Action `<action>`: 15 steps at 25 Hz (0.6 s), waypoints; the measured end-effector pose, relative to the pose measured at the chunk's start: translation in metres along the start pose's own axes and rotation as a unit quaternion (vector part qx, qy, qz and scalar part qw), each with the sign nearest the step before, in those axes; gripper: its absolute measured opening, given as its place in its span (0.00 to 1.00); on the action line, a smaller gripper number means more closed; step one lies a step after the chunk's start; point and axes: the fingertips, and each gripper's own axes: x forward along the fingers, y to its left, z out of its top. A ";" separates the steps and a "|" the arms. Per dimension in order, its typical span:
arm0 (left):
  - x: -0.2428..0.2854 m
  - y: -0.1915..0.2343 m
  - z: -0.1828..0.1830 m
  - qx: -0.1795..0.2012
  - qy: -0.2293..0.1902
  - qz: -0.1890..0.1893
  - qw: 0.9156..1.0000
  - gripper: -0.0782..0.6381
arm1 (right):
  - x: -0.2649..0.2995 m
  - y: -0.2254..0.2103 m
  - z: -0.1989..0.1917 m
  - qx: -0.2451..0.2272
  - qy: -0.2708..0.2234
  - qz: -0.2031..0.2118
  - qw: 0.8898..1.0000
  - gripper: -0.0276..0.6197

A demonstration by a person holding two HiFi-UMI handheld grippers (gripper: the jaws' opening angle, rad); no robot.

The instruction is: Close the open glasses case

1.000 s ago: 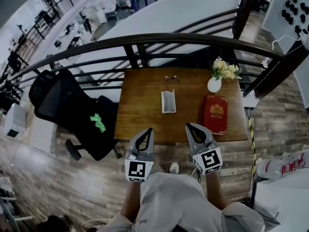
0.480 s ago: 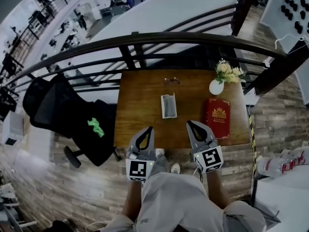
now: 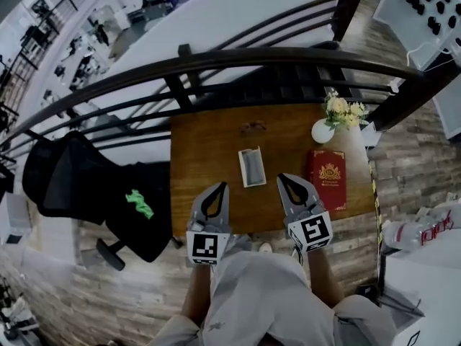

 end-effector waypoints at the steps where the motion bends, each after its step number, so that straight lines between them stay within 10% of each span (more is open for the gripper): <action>1: 0.005 0.005 -0.003 -0.001 0.003 -0.004 1.000 0.14 | 0.006 -0.001 0.000 0.001 0.002 -0.004 1.000 0.05; 15: 0.066 0.041 -0.053 -0.024 0.026 -0.083 0.996 0.14 | 0.068 -0.015 -0.032 0.030 0.045 -0.055 0.997 0.05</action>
